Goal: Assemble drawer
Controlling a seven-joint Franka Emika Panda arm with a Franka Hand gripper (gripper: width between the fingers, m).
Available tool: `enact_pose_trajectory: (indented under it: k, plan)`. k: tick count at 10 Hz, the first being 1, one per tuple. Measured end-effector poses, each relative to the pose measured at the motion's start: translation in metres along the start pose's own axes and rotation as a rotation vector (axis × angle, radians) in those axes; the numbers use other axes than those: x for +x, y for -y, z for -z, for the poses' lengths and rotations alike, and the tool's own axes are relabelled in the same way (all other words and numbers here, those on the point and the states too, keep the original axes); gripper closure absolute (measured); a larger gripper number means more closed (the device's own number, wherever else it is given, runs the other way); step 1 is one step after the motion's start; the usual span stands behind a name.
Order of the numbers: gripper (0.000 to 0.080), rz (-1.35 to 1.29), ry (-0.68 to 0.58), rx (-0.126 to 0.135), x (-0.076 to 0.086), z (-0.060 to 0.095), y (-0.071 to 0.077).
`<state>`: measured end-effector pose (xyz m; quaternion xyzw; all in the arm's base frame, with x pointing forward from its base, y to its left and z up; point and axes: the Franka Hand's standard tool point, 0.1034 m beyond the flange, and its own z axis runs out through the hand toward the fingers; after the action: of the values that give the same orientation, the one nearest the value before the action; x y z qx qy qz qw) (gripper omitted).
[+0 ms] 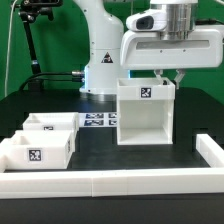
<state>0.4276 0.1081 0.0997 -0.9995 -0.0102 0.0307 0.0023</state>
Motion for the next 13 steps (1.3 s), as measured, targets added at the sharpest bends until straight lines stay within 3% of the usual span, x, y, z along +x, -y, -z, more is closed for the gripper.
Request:
enact_pose_trajectory:
  k: [1, 6, 8, 13]
  plan:
    - [0.0763, 0.0, 0.0, 0.0, 0.0, 0.0, 0.0]
    - [0.0763, 0.033, -0.001, 0.003, 0.003, 0.001, -0.003]
    - [0.0762, 0.06, -0.03, 0.014, 0.034, 0.007, -0.023]
    - [0.0762, 0.051, -0.095, 0.019, 0.11, 0.012, -0.045]
